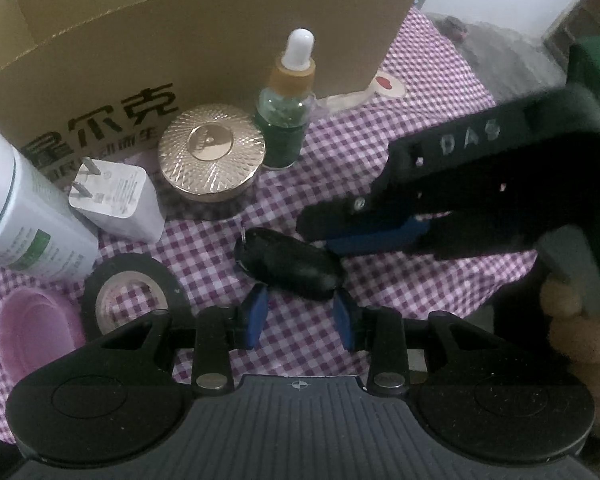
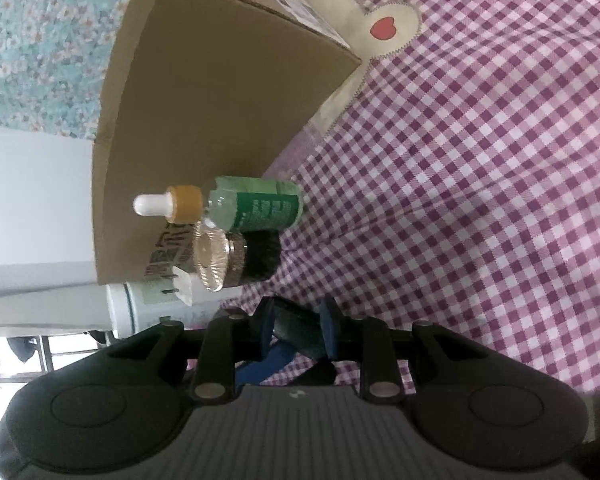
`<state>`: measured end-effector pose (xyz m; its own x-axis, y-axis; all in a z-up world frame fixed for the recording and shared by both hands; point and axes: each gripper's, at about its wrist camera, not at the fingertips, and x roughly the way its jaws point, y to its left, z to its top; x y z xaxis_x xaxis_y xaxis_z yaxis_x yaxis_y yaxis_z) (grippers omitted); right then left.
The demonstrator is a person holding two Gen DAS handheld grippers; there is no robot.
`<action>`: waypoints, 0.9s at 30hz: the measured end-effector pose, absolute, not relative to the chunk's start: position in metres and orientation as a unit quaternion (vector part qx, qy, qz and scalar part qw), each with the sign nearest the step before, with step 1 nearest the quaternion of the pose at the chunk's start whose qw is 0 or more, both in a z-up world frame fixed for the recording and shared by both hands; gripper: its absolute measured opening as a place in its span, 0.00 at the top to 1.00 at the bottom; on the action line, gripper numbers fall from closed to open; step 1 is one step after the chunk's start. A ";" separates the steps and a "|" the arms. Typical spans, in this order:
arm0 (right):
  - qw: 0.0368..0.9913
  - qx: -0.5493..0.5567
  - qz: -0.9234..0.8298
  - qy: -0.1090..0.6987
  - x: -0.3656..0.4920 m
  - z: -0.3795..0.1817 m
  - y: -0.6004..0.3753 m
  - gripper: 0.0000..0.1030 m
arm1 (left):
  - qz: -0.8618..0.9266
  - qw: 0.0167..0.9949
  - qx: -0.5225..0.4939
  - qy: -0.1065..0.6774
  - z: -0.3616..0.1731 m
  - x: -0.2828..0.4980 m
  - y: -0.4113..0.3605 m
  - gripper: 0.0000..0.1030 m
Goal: Organize rigid objects
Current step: 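Grasp the black oval case with the right tool, then carry the black case into the box and open the right tool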
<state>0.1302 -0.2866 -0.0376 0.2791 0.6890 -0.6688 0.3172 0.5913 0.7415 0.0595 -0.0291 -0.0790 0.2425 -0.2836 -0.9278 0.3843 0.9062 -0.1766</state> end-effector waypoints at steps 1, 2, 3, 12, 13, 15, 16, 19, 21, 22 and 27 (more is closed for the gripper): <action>0.675 0.428 0.139 0.585 0.131 -0.038 -0.285 0.73 | -0.213 0.785 0.034 0.580 -0.079 0.060 -0.028 0.66; 0.674 0.429 0.143 0.584 0.132 -0.039 -0.284 0.73 | -0.214 0.783 0.025 0.583 -0.079 0.061 -0.026 0.65; 0.672 0.428 0.147 0.586 0.132 -0.040 -0.282 0.73 | -0.214 0.782 0.018 0.585 -0.079 0.061 -0.025 0.64; 0.653 0.436 0.166 0.597 0.131 -0.044 -0.275 0.73 | -0.202 0.788 0.025 0.581 -0.079 0.054 -0.025 0.61; 0.655 0.435 0.166 0.595 0.131 -0.044 -0.274 0.73 | -0.200 0.789 0.029 0.580 -0.079 0.053 -0.026 0.61; 0.662 0.428 0.167 0.592 0.131 -0.041 -0.272 0.73 | -0.196 0.793 0.038 0.576 -0.079 0.049 -0.029 0.61; 0.669 0.420 0.167 0.590 0.131 -0.039 -0.269 0.74 | -0.194 0.794 0.041 0.574 -0.079 0.048 -0.030 0.61; 0.681 0.411 0.167 0.582 0.130 -0.036 -0.263 0.75 | -0.190 0.799 0.045 0.569 -0.079 0.043 -0.032 0.61; 0.684 0.409 0.167 0.581 0.130 -0.037 -0.260 0.80 | -0.188 0.799 0.046 0.569 -0.078 0.039 -0.033 0.62; 0.686 0.405 0.167 0.581 0.129 -0.037 -0.257 0.82 | -0.188 0.799 0.048 0.569 -0.078 0.037 -0.034 0.63; 0.700 0.393 0.164 0.573 0.120 -0.024 -0.249 0.83 | -0.197 0.798 0.033 0.568 -0.068 0.023 -0.031 0.64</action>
